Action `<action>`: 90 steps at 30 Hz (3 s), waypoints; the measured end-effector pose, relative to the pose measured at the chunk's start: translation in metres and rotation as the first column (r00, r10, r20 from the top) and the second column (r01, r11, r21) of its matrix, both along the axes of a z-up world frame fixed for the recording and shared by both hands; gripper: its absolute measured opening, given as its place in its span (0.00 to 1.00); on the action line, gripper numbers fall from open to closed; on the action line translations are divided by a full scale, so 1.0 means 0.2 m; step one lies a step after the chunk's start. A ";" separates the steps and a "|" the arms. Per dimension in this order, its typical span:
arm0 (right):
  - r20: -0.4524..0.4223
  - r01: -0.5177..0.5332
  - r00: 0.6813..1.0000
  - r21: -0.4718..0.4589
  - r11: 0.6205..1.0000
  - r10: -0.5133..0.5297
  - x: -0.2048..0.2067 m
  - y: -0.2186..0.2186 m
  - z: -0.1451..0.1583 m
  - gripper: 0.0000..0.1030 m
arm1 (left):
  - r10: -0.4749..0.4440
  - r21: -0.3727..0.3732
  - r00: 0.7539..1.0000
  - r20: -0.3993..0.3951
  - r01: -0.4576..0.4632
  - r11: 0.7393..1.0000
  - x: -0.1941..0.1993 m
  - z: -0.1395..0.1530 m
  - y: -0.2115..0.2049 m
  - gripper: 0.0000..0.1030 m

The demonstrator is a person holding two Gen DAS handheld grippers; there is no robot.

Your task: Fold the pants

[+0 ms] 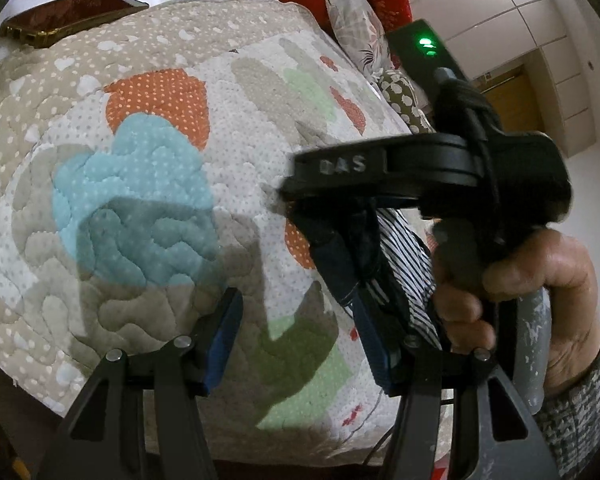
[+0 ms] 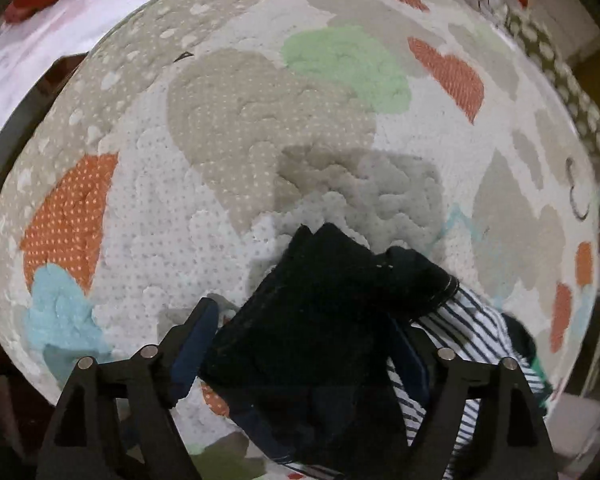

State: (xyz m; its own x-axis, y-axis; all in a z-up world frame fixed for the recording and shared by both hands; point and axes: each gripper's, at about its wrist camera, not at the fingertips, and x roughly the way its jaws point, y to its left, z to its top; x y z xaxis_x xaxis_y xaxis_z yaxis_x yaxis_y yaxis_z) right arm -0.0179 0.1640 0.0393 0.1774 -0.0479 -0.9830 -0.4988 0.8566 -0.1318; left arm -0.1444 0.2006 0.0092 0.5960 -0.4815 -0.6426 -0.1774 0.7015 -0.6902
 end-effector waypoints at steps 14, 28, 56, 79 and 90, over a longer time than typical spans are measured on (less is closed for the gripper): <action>0.039 0.035 0.998 0.278 0.960 -0.047 -0.06 -0.30 0.29 0.32 | -0.088 0.281 0.996 0.019 0.079 0.956 0.21 0.10 -0.31 0.23; 0.072 0.163 0.963 0.618 0.770 -0.261 -0.26 -1.08 0.49 0.31 | -0.335 0.363 0.942 0.014 0.308 0.880 0.21 0.33 -0.83 0.06; -0.045 0.228 0.878 0.914 0.335 -0.476 -0.45 -1.87 0.38 0.44 | -0.438 0.426 0.891 -0.119 0.444 0.788 0.30 0.18 -1.22 0.28; 0.251 0.257 0.763 0.729 0.635 -0.596 -0.56 -1.72 0.26 0.44 | -0.369 0.285 0.924 -0.102 0.382 0.879 0.22 0.23 -0.98 0.44; 0.157 0.226 0.824 0.790 0.570 -0.545 -0.56 -1.72 0.23 0.08 | -0.350 0.317 0.933 -0.081 0.357 0.878 0.25 0.28 -0.97 0.44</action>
